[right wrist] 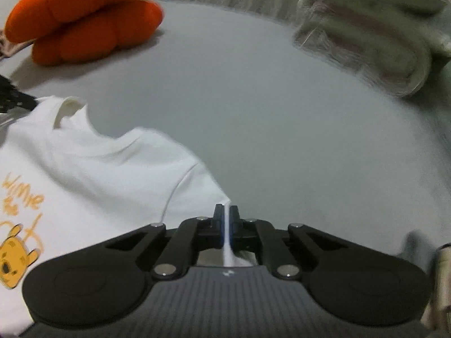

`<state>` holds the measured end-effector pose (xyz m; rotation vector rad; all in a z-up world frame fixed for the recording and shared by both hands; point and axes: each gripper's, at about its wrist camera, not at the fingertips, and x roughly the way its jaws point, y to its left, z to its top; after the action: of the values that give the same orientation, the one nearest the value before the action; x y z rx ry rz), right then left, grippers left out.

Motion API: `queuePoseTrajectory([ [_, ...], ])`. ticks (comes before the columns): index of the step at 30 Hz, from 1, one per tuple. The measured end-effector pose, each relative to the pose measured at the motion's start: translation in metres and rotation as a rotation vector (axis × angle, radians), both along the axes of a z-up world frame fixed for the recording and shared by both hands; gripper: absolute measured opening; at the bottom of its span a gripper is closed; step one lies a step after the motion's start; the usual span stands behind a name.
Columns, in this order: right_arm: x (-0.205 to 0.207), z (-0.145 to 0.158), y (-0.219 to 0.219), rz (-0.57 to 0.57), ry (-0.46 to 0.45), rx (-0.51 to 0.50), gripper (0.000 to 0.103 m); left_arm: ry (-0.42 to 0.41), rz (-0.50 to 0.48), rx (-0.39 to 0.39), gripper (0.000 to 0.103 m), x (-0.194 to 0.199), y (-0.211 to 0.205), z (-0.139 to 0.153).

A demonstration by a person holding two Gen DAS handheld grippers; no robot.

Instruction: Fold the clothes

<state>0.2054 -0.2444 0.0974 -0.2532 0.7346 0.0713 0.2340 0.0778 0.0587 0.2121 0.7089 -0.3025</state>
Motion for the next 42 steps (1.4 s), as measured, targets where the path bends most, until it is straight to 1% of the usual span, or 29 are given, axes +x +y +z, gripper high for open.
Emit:
queuePoseTrajectory([
  [3, -0.014, 0.023, 0.007, -0.003, -0.154, -0.043, 0.002, -0.098, 0.105, -0.077, 0.003, -0.012, 0.014, 0.027],
  [5, -0.019, 0.038, 0.015, -0.013, -0.240, -0.075, 0.002, -0.178, 0.142, -0.093, 0.003, -0.021, 0.022, 0.043],
  [8, -0.014, 0.045, 0.031, -0.048, -0.317, -0.147, 0.002, -0.214, 0.158, -0.032, 0.004, -0.014, 0.017, 0.040],
  [9, -0.008, 0.042, 0.035, -0.062, -0.309, -0.160, 0.002, -0.179, 0.154, -0.011, 0.006, -0.005, 0.012, 0.029],
  [10, 0.002, 0.034, 0.036, -0.078, -0.272, -0.163, 0.002, -0.144, 0.150, 0.011, 0.008, 0.004, 0.008, 0.019],
  [11, 0.013, 0.022, 0.037, -0.104, -0.223, -0.168, 0.002, -0.081, 0.170, 0.051, 0.010, 0.017, 0.003, 0.002],
  [12, 0.026, 0.007, 0.038, -0.137, -0.164, -0.174, 0.002, -0.038, 0.201, 0.084, 0.012, 0.025, 0.002, -0.011],
  [13, 0.039, -0.008, 0.038, -0.171, -0.105, -0.180, 0.003, -0.011, 0.226, 0.099, 0.015, 0.030, 0.003, -0.020],
  [14, 0.044, -0.016, 0.038, -0.204, -0.081, -0.187, 0.003, -0.022, 0.237, 0.063, 0.019, 0.029, 0.010, -0.021],
  [15, 0.043, -0.020, 0.038, -0.237, -0.087, -0.193, 0.003, -0.023, 0.261, 0.015, 0.022, 0.027, 0.018, -0.016],
  [16, 0.038, -0.018, 0.036, -0.270, -0.110, -0.174, 0.006, -0.023, 0.288, -0.040, 0.024, 0.024, 0.028, -0.008],
  [17, 0.029, -0.010, 0.032, -0.293, -0.144, -0.130, 0.007, -0.030, 0.300, -0.094, 0.027, 0.018, 0.038, 0.001],
  [19, 0.012, 0.007, 0.027, -0.297, -0.175, -0.076, 0.007, -0.041, 0.310, -0.147, 0.032, 0.001, 0.055, 0.022],
  [20, 0.003, 0.016, 0.026, -0.300, -0.184, -0.065, 0.008, -0.028, 0.306, -0.161, 0.034, -0.009, 0.059, 0.029],
  [21, -0.007, 0.024, 0.025, -0.304, -0.185, -0.051, 0.015, -0.016, 0.301, -0.174, 0.034, -0.019, 0.063, 0.036],
  [22, -0.017, 0.033, 0.024, -0.304, -0.180, -0.029, 0.018, 0.003, 0.295, -0.196, 0.034, -0.030, 0.066, 0.042],
  [23, -0.029, 0.039, 0.024, -0.300, -0.170, 0.006, 0.018, 0.023, 0.288, -0.218, 0.034, -0.041, 0.068, 0.047],
  [26, -0.062, 0.047, 0.026, -0.282, -0.119, 0.143, 0.020, 0.076, 0.240, -0.265, 0.039, -0.083, 0.075, 0.052],
  [28, -0.090, 0.050, 0.032, -0.254, -0.080, 0.229, 0.026, 0.101, 0.204, -0.287, 0.044, -0.119, 0.075, 0.052],
  [30, -0.125, 0.050, 0.042, -0.215, -0.053, 0.296, 0.028, 0.129, 0.170, -0.321, 0.051, -0.150, 0.077, 0.050],
  [32, -0.154, 0.050, 0.052, -0.190, -0.038, 0.333, 0.028, 0.146, 0.157, -0.341, 0.053, -0.183, 0.086, 0.043],
  [34, -0.176, 0.047, 0.059, -0.186, -0.016, 0.364, 0.028, 0.167, 0.172, -0.354, 0.053, -0.205, 0.091, 0.034],
  [37, -0.211, 0.036, 0.066, -0.224, 0.027, 0.434, 0.029, 0.204, 0.194, -0.394, 0.053, -0.221, 0.099, 0.015],
  [38, -0.222, 0.032, 0.067, -0.240, 0.040, 0.456, 0.029, 0.201, 0.191, -0.398, 0.055, -0.226, 0.102, 0.010],
  [39, -0.234, 0.027, 0.068, -0.257, 0.054, 0.478, 0.029, 0.198, 0.188, -0.402, 0.061, -0.230, 0.106, 0.004],
  [40, -0.246, 0.022, 0.070, -0.273, 0.068, 0.500, 0.029, 0.199, 0.182, -0.396, 0.065, -0.234, 0.108, -0.001],
  [41, -0.256, 0.017, 0.070, -0.293, 0.081, 0.514, 0.029, 0.204, 0.158, -0.384, 0.074, -0.237, 0.105, -0.004],
  [42, -0.265, 0.012, 0.070, -0.316, 0.096, 0.522, 0.029, 0.205, 0.133, -0.363, 0.078, -0.237, 0.106, -0.007],
])
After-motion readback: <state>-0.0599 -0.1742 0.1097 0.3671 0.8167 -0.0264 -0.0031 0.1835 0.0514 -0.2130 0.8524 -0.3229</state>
